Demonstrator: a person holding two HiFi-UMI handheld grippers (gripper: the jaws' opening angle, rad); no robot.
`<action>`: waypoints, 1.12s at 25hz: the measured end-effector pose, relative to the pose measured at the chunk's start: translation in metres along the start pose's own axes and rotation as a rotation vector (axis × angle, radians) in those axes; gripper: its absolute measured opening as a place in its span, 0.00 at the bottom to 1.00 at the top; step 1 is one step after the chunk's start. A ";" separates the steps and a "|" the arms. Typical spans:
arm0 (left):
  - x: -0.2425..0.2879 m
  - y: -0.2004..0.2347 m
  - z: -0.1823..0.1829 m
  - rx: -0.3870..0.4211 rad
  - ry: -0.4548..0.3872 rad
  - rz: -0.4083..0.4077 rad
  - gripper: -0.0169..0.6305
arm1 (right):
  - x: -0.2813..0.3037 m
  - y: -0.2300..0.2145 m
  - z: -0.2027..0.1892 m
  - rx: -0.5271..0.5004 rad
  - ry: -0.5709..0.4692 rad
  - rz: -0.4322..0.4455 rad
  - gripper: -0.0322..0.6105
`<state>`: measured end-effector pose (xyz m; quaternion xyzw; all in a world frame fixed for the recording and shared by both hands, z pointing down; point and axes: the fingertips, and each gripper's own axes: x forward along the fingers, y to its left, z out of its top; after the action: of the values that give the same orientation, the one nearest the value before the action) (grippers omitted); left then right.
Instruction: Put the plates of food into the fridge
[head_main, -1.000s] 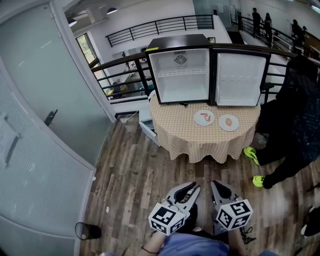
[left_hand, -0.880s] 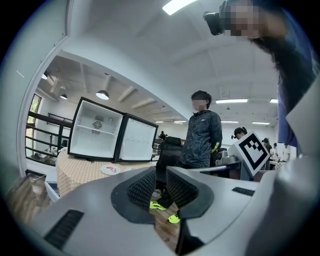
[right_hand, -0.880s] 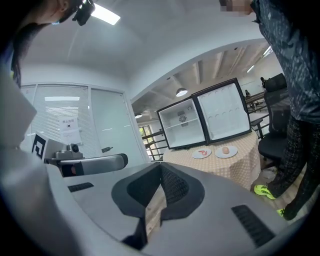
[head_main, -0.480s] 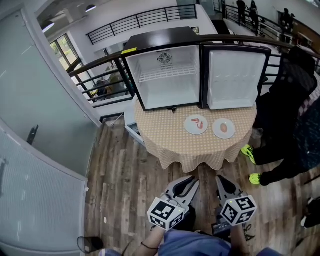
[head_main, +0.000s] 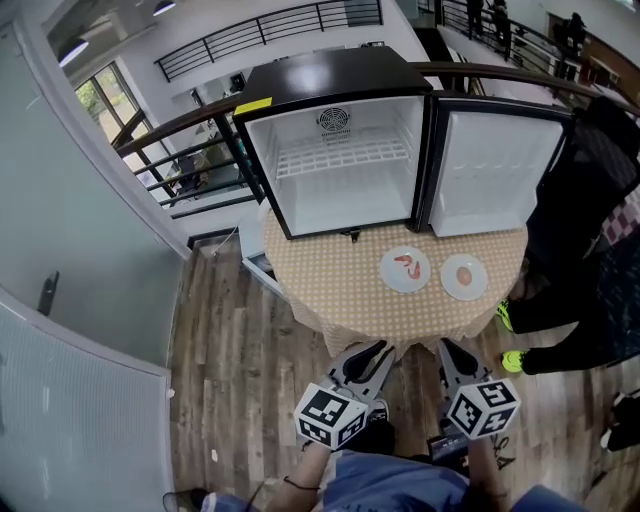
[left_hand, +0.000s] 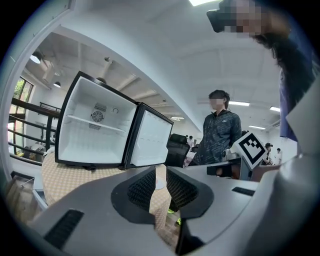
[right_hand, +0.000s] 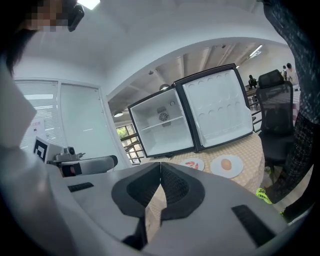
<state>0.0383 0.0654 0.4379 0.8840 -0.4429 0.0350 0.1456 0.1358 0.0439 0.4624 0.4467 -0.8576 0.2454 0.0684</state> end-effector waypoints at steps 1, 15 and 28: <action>0.002 0.008 0.000 -0.004 0.005 -0.001 0.12 | 0.005 0.000 0.003 -0.004 0.000 -0.007 0.08; 0.034 0.045 -0.015 -0.063 0.047 -0.027 0.12 | 0.010 -0.055 0.008 0.065 0.017 -0.167 0.08; 0.099 0.092 -0.069 -0.126 0.207 -0.023 0.22 | 0.046 -0.155 -0.010 0.242 0.085 -0.186 0.08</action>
<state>0.0295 -0.0434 0.5439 0.8698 -0.4164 0.0965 0.2464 0.2319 -0.0599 0.5421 0.5183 -0.7732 0.3582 0.0726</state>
